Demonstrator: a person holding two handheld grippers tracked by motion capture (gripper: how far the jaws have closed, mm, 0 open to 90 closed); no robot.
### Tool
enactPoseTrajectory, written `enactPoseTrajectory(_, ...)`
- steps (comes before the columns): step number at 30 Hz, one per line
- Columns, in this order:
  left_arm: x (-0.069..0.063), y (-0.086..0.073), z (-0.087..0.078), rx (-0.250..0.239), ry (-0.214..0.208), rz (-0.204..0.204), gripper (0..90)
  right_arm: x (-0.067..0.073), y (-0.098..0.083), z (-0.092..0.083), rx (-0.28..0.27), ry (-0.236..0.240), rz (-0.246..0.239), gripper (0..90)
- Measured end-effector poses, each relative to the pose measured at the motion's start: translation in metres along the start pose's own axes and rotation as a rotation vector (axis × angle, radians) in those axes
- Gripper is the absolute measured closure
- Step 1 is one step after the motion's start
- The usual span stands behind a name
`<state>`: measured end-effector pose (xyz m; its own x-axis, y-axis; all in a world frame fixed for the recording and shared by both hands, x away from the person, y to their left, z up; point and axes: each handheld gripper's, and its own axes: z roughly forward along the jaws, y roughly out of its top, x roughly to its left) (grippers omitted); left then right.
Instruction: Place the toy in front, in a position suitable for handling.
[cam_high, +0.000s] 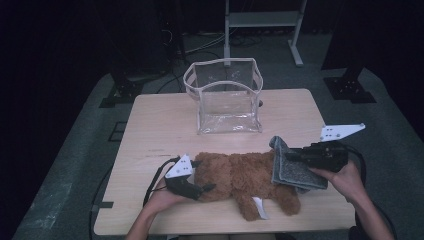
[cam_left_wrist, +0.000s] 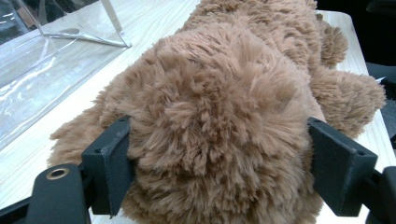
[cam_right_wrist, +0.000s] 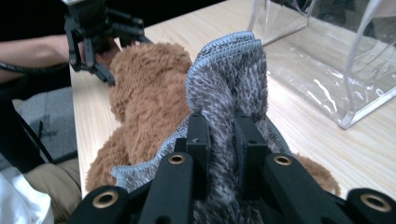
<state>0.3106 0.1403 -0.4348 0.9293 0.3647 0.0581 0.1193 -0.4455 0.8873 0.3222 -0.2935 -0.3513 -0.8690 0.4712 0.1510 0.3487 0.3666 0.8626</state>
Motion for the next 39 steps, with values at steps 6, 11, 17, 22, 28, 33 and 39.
enactPoseTrajectory(6, -0.001, 0.000, 0.000, 0.004, -0.001, 0.009, 17.8, 0.010, 0.014, 0.038, 0.038, 0.076, -0.044, 77.4)
enactPoseTrajectory(11, 0.000, -0.003, -0.001, -0.002, -0.005, -0.001, 17.8, 0.012, 0.005, 0.059, 0.073, 0.115, -0.045, 77.4)
enactPoseTrajectory(17, 0.000, -0.001, -0.001, -0.005, -0.005, 0.002, 16.3, 0.005, -0.007, 0.038, 0.086, 0.088, 0.003, 77.6)
enactPoseTrajectory(22, 0.002, 0.005, 0.003, -0.027, 0.006, -0.028, 8.6, 0.012, 0.014, 0.041, 0.056, 0.085, -0.048, 77.5)
enactPoseTrajectory(28, 0.002, 0.005, 0.005, -0.014, 0.006, -0.031, 15.1, 0.012, 0.024, 0.075, 0.100, 0.104, -0.069, 77.5)
enactPoseTrajectory(33, 0.002, 0.002, 0.001, -0.007, 0.000, -0.030, 15.1, 0.008, 0.013, 0.071, 0.105, 0.107, -0.051, 77.6)
enactPoseTrajectory(39, 0.002, 0.009, 0.002, -0.035, 0.016, -0.037, 12.2, -0.002, 0.008, 0.050, 0.056, 0.071, -0.004, 77.6)
